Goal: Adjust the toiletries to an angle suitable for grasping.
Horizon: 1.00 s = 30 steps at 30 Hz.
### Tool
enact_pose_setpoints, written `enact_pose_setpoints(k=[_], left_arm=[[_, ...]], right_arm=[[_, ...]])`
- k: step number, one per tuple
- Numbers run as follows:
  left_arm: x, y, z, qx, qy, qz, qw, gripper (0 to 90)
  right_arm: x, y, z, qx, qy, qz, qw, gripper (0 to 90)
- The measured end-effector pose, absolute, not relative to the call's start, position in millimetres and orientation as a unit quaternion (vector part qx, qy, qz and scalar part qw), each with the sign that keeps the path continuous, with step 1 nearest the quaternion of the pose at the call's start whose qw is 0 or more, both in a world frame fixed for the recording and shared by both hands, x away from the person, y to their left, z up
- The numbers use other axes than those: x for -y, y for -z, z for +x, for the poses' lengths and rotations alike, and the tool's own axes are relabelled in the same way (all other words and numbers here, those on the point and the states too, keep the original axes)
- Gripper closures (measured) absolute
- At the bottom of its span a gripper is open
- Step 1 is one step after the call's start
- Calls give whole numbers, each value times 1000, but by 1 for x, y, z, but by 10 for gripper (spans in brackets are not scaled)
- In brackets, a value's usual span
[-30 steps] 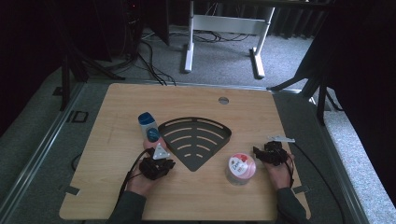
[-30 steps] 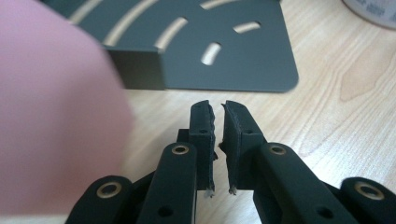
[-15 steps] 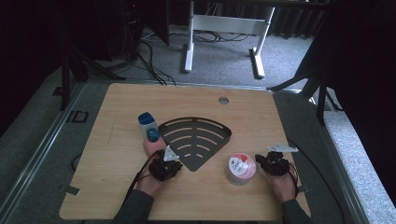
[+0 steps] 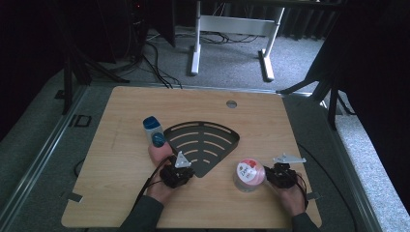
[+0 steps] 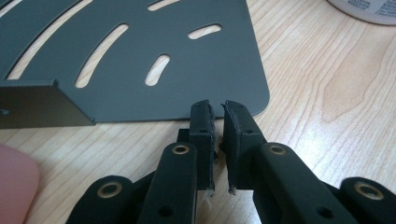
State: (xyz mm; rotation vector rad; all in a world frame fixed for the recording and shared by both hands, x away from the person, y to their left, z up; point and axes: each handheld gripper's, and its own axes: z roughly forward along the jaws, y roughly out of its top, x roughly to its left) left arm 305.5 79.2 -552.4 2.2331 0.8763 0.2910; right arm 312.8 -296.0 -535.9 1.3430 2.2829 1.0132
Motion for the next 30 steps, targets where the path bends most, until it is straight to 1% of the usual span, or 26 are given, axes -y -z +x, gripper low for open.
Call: enact_pose_setpoints(k=[14, 30], left_arm=[[-72, 553, 306, -328, -105, 868, 358, 824], [-62, 553, 305, -316, -90, 871, 366, 837]], right_arm=[[292, 536, 311, -799, -356, 462, 143, 899], [255, 537, 306, -820, -362, 425, 126, 898]])
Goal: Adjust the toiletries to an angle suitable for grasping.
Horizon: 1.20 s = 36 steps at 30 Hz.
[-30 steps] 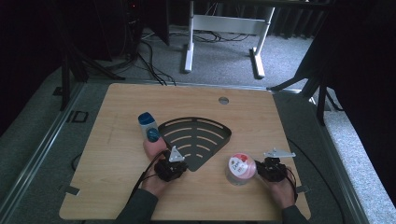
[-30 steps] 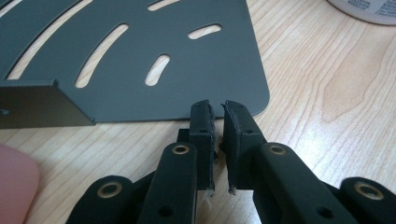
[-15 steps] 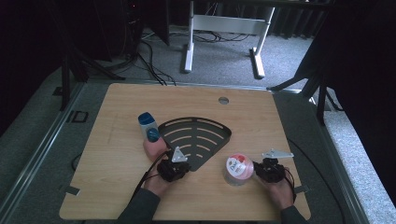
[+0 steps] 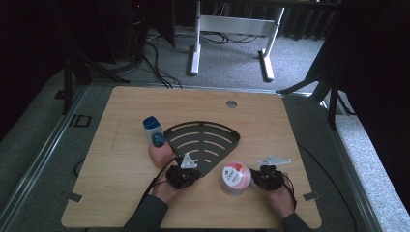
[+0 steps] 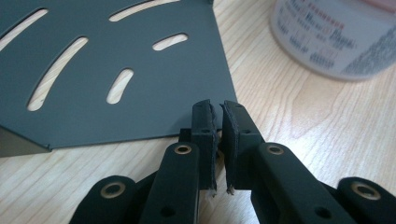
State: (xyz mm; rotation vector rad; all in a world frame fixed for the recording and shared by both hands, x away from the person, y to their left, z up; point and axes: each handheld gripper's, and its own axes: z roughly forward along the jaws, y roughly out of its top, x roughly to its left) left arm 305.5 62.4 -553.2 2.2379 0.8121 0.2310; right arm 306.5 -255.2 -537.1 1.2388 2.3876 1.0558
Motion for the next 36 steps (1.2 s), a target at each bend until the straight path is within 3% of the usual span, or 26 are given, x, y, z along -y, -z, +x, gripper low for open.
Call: enact_pose_setpoints(k=[10, 20, 25, 36], left_arm=[[-55, 551, 305, -304, -96, 876, 363, 827], [-57, 553, 320, -332, -117, 859, 372, 840], [-57, 555, 320, -328, -109, 860, 375, 896], [-59, 555, 312, -325, -103, 862, 376, 900]], right_arm=[[231, 538, 306, -835, -363, 399, 113, 898], [216, 539, 306, -842, -364, 383, 105, 898], [213, 540, 306, -845, -363, 380, 102, 897], [211, 541, 305, -848, -361, 376, 99, 897]])
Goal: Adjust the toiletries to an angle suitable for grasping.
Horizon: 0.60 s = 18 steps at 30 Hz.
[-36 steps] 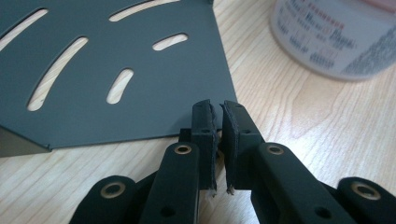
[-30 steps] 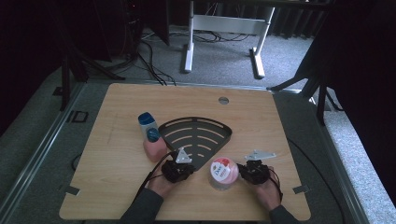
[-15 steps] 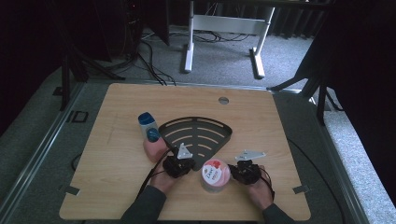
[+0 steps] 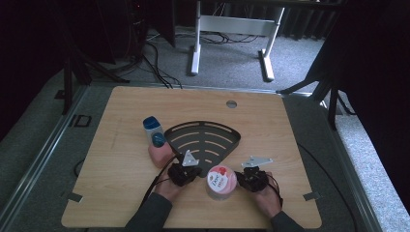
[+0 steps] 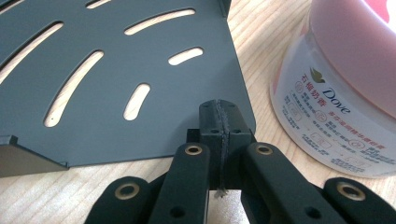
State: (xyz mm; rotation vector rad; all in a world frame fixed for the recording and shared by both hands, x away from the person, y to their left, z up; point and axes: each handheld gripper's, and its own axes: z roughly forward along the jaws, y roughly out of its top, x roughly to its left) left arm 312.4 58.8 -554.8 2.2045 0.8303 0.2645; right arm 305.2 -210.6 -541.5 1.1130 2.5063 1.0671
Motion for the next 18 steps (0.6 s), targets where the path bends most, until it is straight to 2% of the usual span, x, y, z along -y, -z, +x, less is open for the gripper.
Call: enact_pose_setpoints(k=[12, 15, 18], left_arm=[[-58, 554, 306, -321, -106, 863, 376, 897], [-60, 553, 306, -322, -111, 862, 376, 796], [-63, 552, 305, -325, -115, 861, 373, 756]], right_arm=[[208, 542, 306, -849, -362, 373, 97, 881], [209, 543, 307, -849, -362, 373, 92, 856], [211, 544, 307, -851, -359, 374, 91, 838]])
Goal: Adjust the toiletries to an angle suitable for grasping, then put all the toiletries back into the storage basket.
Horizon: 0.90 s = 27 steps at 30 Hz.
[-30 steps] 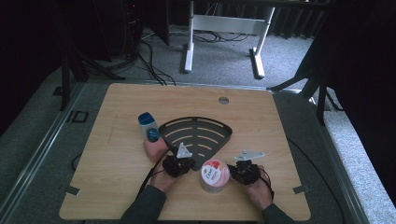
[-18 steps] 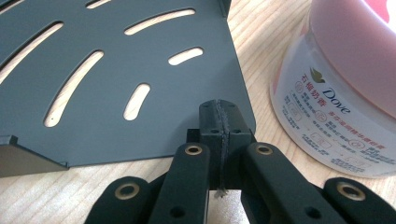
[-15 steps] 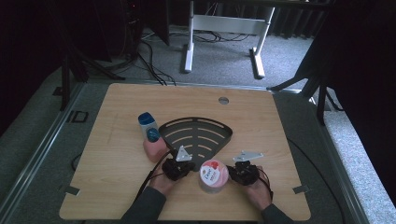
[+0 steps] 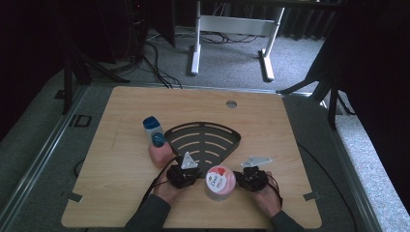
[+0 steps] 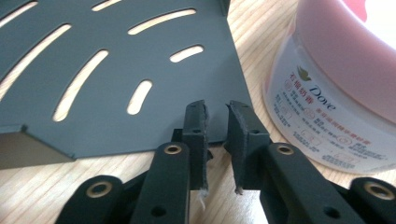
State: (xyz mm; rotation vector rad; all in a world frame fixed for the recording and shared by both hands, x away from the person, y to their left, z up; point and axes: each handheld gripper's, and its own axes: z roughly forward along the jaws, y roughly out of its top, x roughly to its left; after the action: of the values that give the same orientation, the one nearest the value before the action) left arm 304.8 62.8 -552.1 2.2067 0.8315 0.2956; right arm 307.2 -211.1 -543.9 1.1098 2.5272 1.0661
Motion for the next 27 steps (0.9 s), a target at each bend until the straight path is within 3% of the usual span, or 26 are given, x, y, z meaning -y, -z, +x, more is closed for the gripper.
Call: enact_pose_setpoints(k=[5, 7, 12, 18, 27], left_arm=[[-69, 547, 301, -318, -121, 859, 382, 661], [-73, 545, 299, -315, -124, 858, 385, 628], [-81, 543, 298, -318, -119, 854, 395, 603], [-88, 542, 294, -306, -102, 857, 401, 544], [-90, 544, 289, -289, -91, 867, 396, 504]], right_arm=[[215, 544, 308, -853, -356, 369, 94, 773], [218, 545, 309, -856, -350, 367, 94, 682], [224, 547, 311, -861, -342, 363, 104, 583], [224, 546, 314, -874, -331, 342, 100, 400], [231, 547, 314, -890, -313, 311, 115, 285]])
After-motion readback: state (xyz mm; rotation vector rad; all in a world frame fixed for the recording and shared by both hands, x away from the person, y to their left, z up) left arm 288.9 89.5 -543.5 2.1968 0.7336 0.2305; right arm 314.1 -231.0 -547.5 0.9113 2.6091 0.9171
